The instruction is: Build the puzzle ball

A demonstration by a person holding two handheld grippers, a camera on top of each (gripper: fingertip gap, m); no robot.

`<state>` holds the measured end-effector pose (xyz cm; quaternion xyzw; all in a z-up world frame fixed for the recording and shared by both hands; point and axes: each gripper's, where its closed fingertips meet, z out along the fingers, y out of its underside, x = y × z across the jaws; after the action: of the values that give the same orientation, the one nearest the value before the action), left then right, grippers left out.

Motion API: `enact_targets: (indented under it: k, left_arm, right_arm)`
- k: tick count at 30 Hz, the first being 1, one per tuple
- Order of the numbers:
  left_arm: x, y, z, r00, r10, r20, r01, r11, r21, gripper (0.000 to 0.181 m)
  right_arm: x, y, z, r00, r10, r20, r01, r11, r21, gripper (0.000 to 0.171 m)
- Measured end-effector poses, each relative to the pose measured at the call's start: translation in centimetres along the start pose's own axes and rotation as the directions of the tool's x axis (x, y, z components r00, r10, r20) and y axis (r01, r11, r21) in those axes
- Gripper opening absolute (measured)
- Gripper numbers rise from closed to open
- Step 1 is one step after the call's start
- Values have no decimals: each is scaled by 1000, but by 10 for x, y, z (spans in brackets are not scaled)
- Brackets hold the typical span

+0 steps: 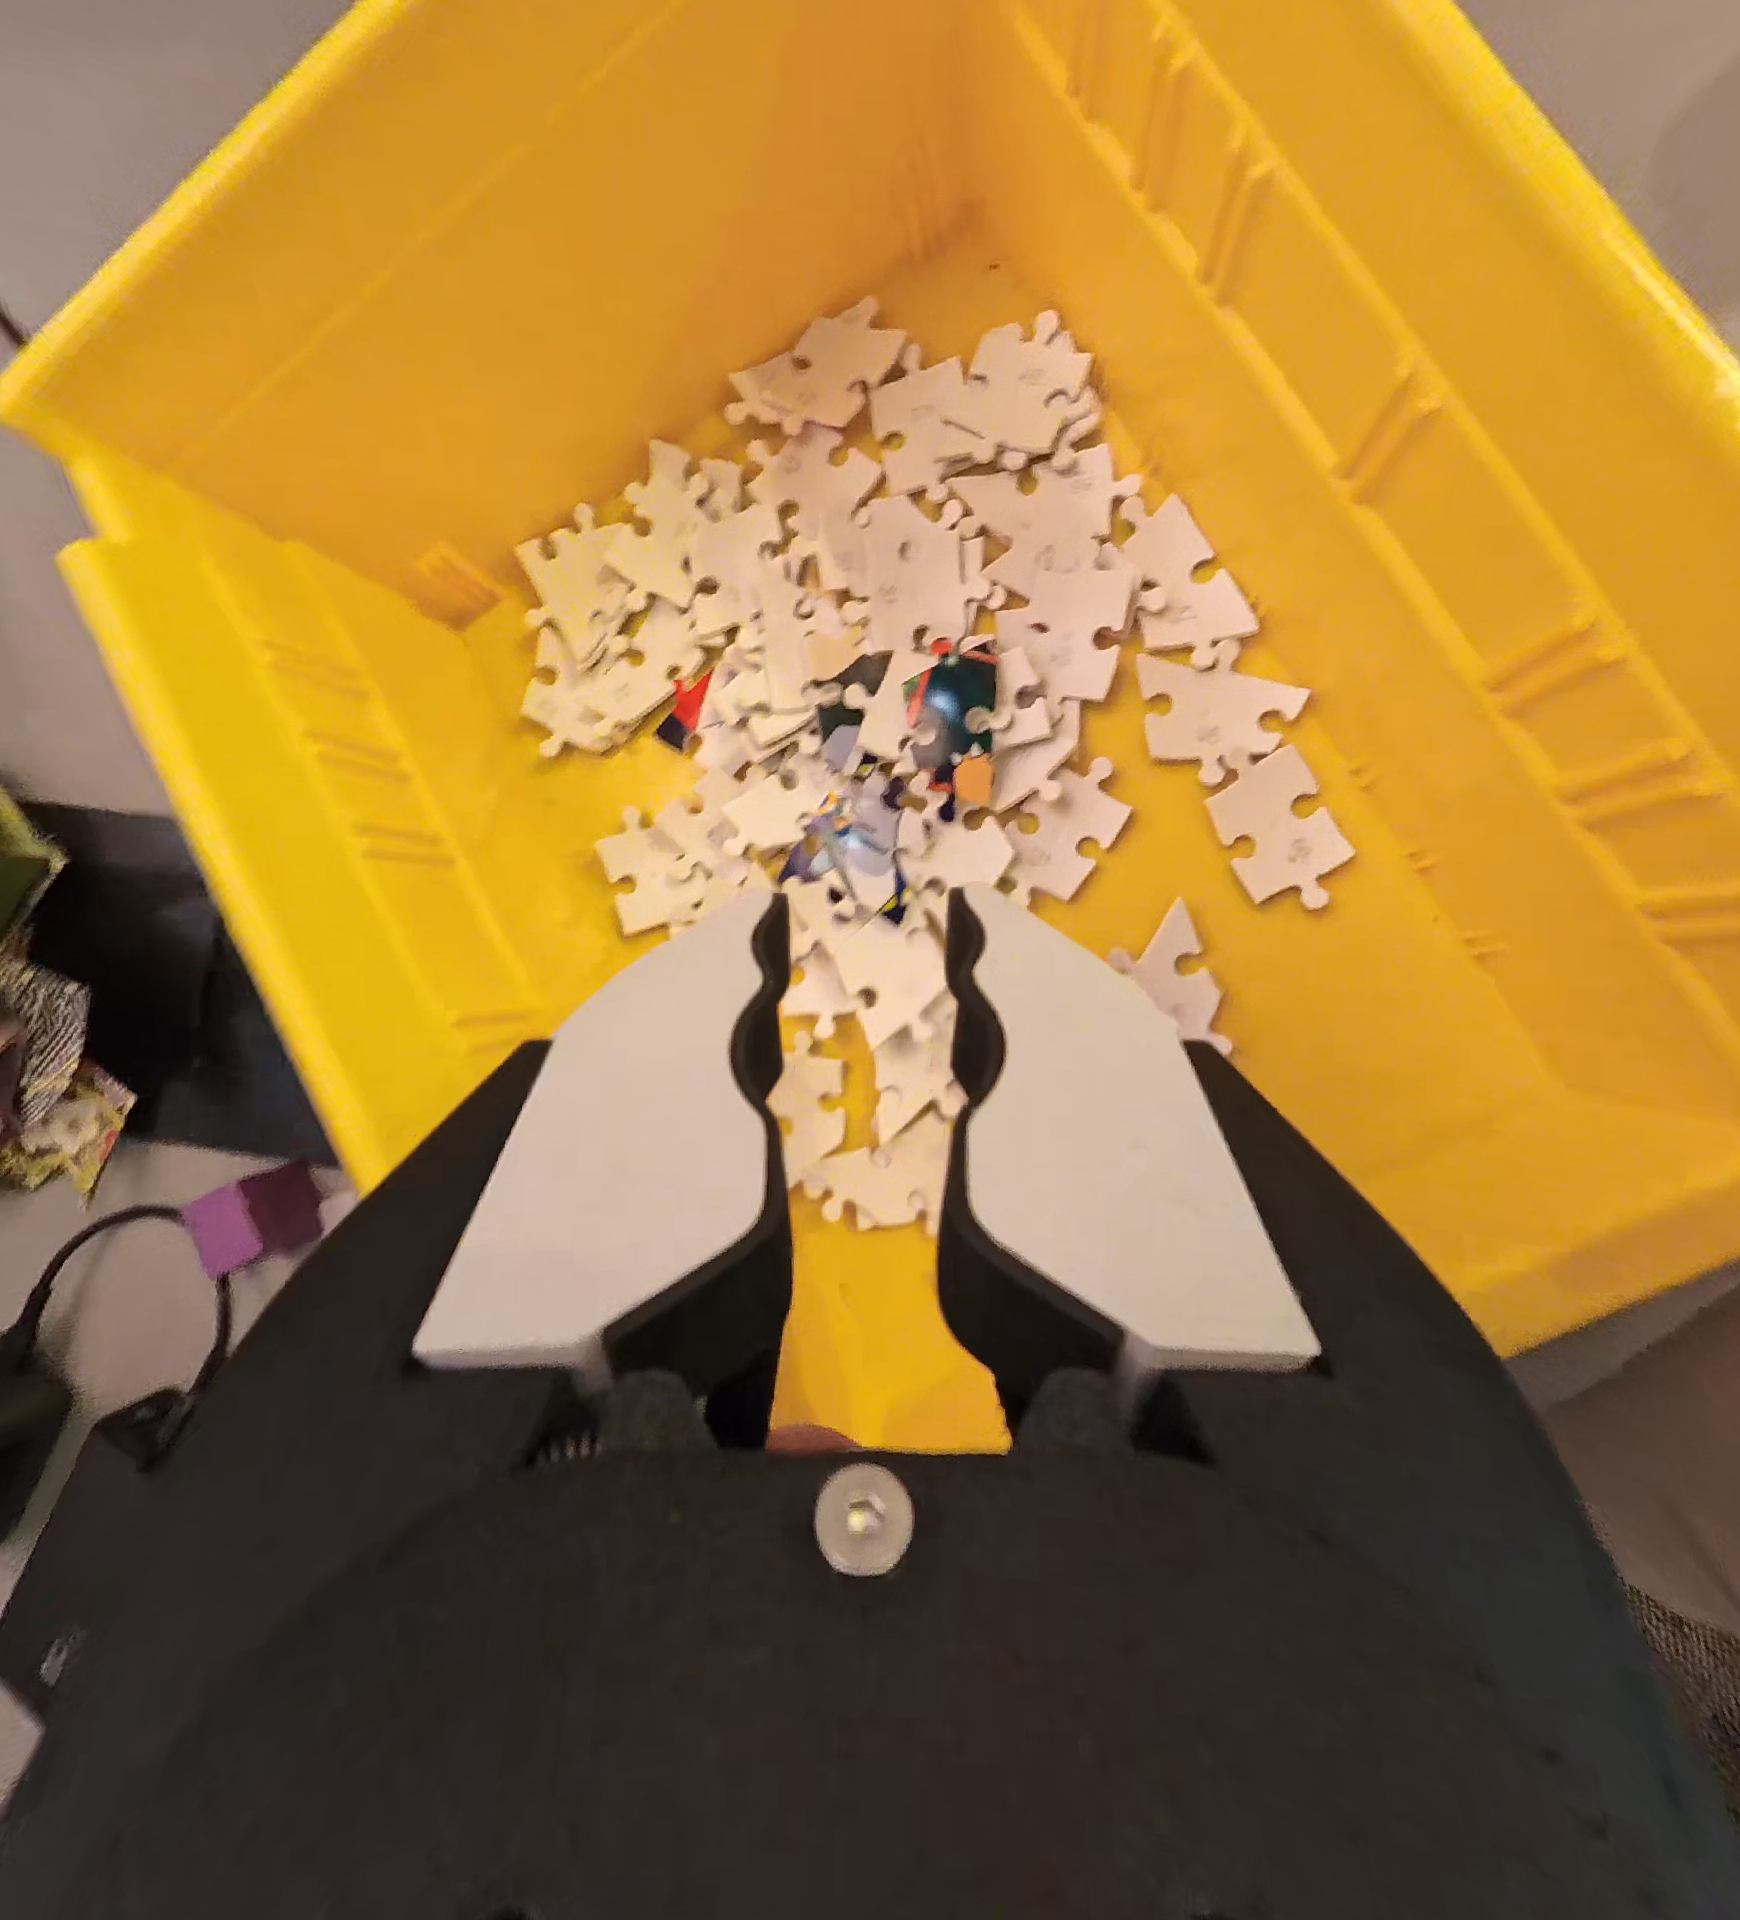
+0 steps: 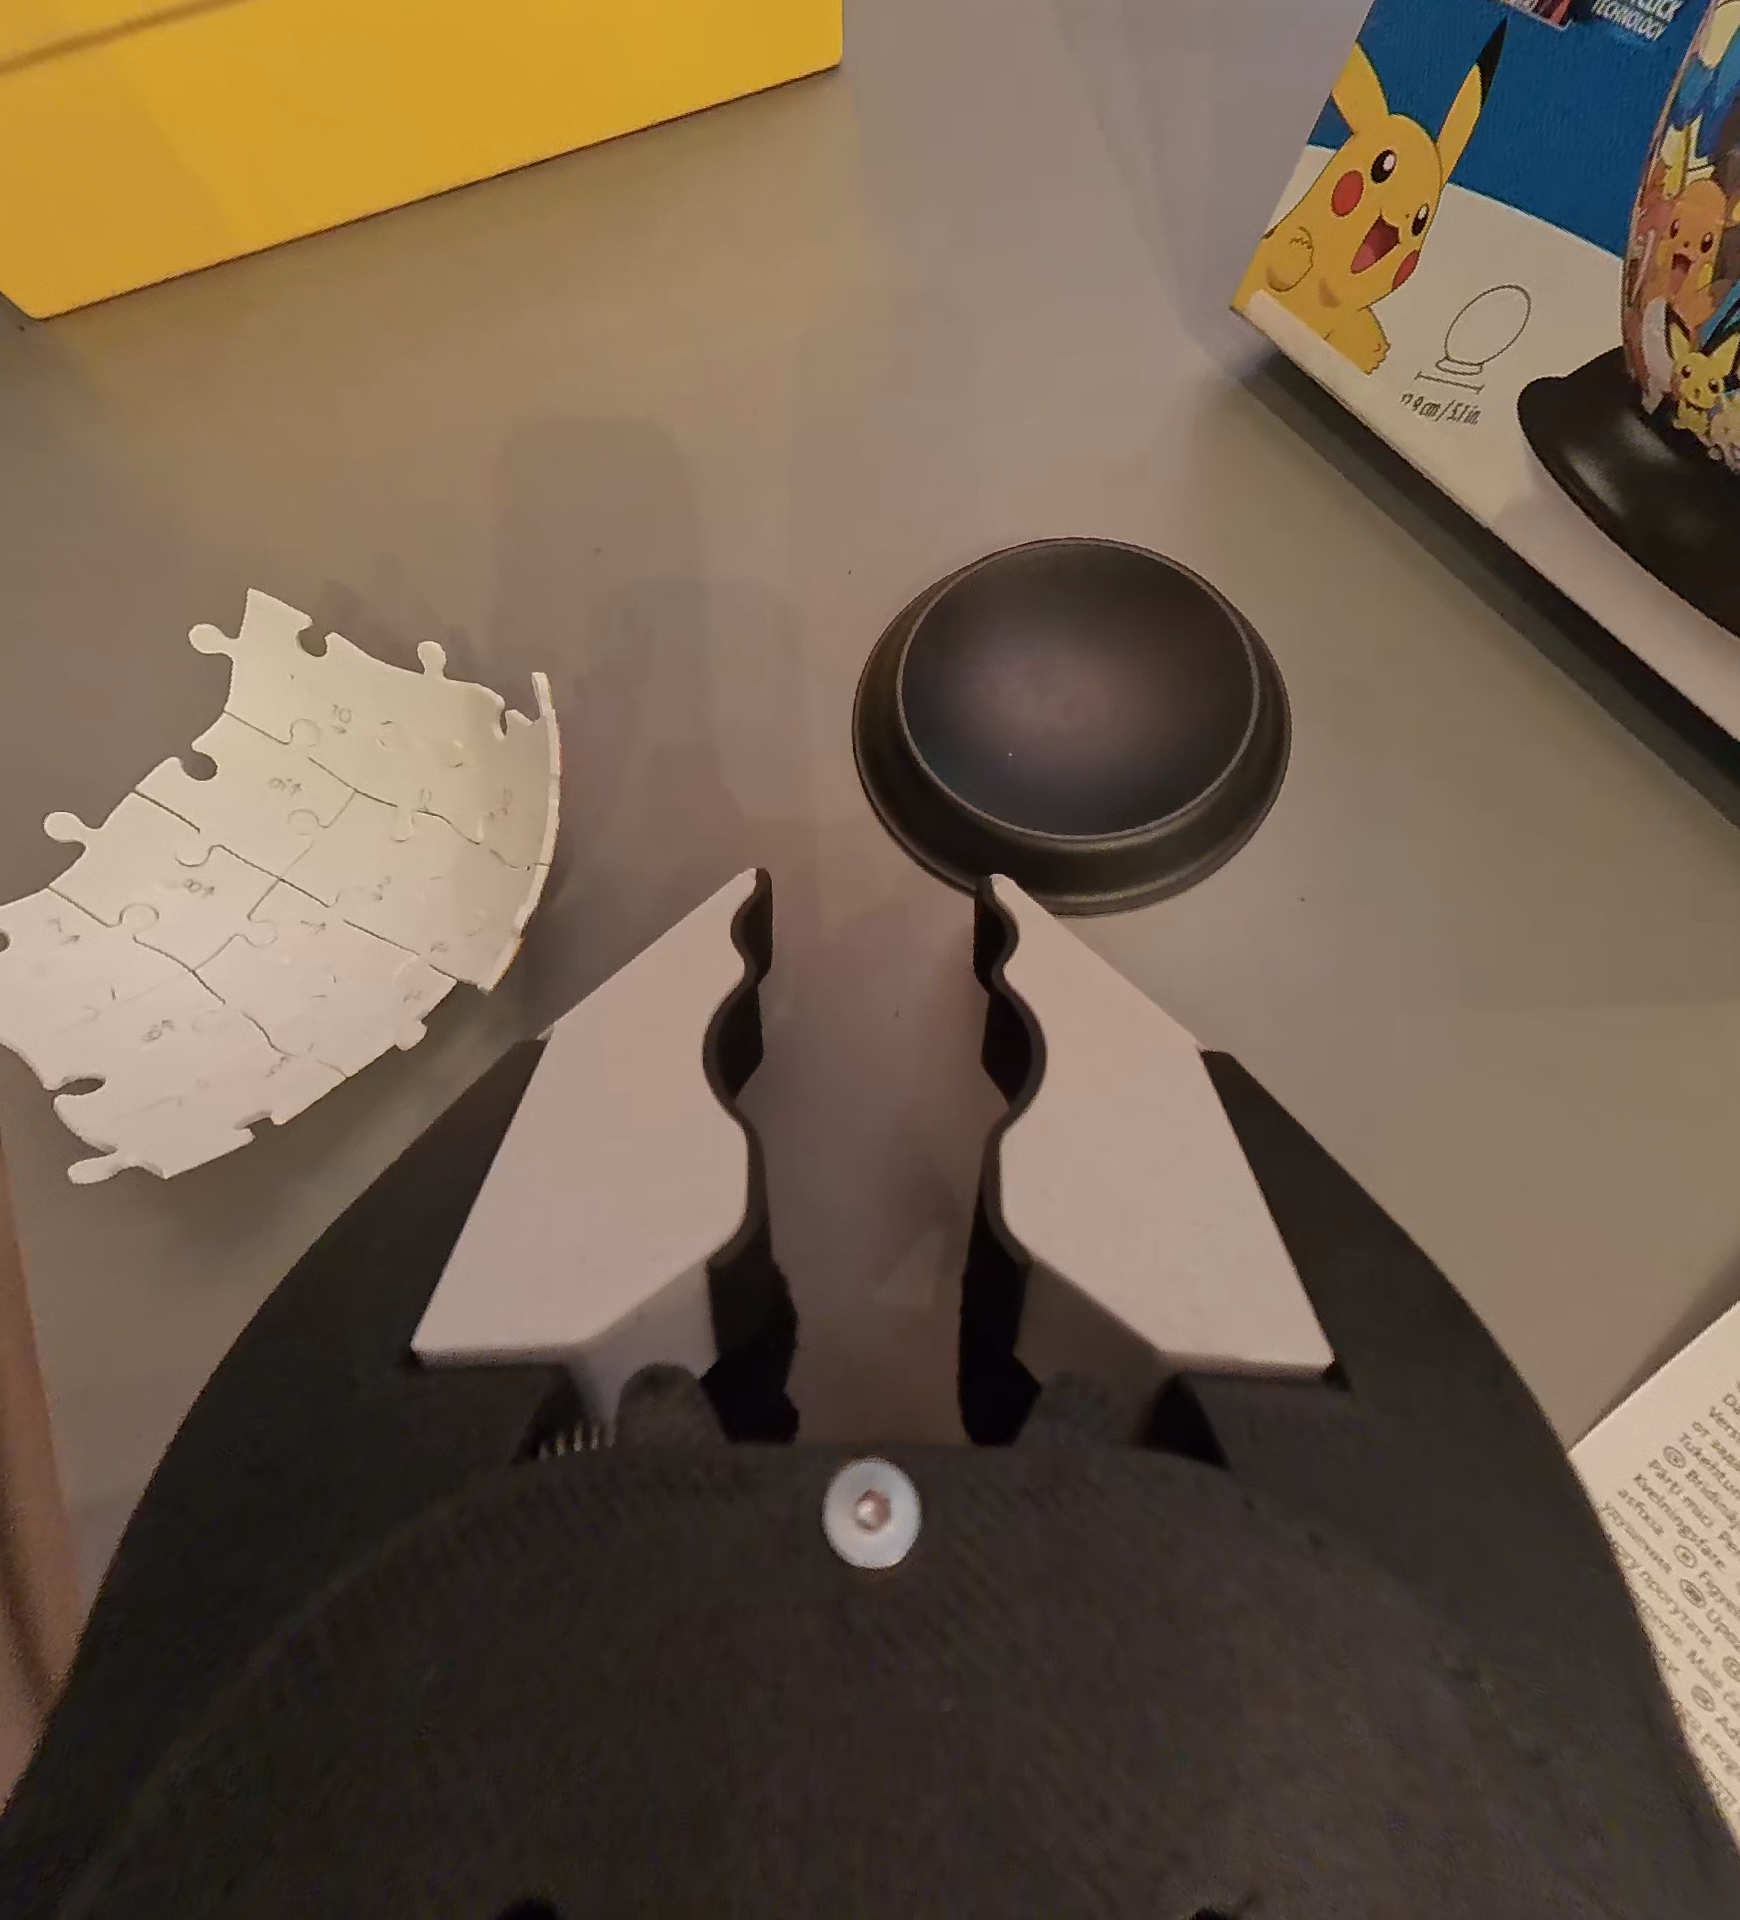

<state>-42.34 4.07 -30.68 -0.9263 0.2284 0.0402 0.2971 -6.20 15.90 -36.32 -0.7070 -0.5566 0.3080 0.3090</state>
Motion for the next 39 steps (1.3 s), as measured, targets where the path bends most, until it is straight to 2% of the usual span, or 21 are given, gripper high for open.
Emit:
enact_targets:
  k: [6,12,14,15,19,24,27,30,33,37,39]
  left_arm:
    - [14,-6,36,993,93,-74,-98,993,-68,36]
    - [24,3,67,979,73,-192,-106,980,-170,40]
    - [26,2,71,975,56,-213,-94,981,-172,35]
    - [27,2,72,973,45,-224,-85,982,-169,25]
    - [24,4,74,973,-2,-229,-39,985,-171,23]
    - [18,-2,69,966,-105,-238,76,989,-126,23]
    - [25,-8,61,942,-150,-301,125,987,-99,23]
    - [39,-28,46,864,-247,-438,266,964,-17,23]
    - [49,-30,42,742,-377,-555,413,908,-66,23]
    - [45,-25,46,669,-481,-567,514,850,-114,23]
    - [37,-16,50,713,-493,-498,505,854,-123,23]
  right_arm:
    - [0,1,1,1000,-6,-4,6,1000,-6,37]
    - [0,1,1,1000,-7,-8,7,1000,-11,36]
    - [0,1,1,1000,-6,-7,6,1000,-11,36]
    - [0,1,1,1000,-6,-7,6,1000,-12,36]
    - [0,1,1,1000,-7,-6,7,1000,-11,35]
    - [0,1,1,1000,-6,-4,6,1000,-10,34]
    - [0,1,1,1000,-4,-1,4,1000,-7,34]
    - [0,0,0,1000,-3,1,3,1000,-5,34]
    - [-1,0,0,1000,-5,5,5,1000,-4,33]
    - [-1,0,0,1000,-7,7,7,1000,-1,33]
    - [-1,0,0,1000,-7,7,7,1000,-1,33]
